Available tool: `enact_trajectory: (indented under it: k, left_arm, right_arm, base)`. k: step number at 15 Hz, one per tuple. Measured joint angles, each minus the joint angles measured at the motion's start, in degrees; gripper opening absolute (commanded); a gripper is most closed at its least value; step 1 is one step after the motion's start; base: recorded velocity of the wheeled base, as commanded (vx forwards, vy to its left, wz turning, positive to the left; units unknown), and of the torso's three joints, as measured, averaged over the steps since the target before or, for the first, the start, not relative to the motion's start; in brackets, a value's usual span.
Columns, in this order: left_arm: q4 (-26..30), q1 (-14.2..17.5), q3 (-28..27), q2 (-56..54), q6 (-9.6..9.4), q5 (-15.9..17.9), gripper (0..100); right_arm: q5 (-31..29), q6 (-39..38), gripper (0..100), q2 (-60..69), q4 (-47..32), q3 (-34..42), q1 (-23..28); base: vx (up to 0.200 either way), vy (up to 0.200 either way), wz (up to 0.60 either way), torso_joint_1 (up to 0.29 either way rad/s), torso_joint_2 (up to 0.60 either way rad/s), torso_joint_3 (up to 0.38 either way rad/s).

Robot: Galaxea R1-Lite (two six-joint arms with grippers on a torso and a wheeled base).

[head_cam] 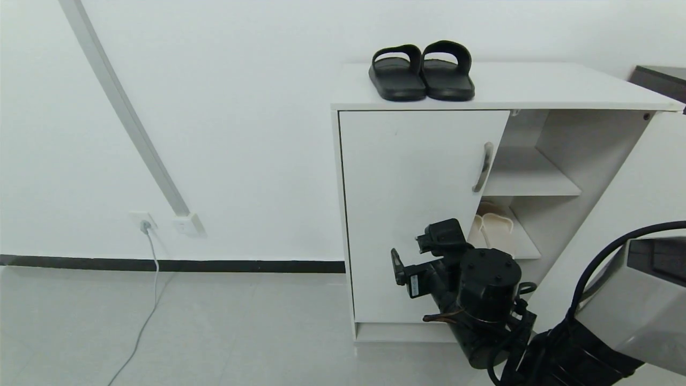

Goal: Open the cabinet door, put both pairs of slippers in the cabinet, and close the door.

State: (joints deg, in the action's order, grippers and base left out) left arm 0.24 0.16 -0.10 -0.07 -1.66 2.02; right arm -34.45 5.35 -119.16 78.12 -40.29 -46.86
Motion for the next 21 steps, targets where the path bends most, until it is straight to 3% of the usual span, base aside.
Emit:
enact_trajectory:
  k: [11,21]
  left_arm:
    - [0.00,-0.02,0.00,0.00,-0.01,0.00,0]
    - [0.02,0.00,0.00,0.00,-0.04,-0.02,0]
  right_arm:
    - [0.00,0.23,100,0.15,-0.13,0.20,-0.02]
    - [-0.01,0.34,100,0.12,-0.09,0.22,0.01]
  base:
    - [0.000,0.000,0.00,0.174,-0.49,-0.315]
    - [0.000,0.000,0.00,0.245,-0.56,-0.324]
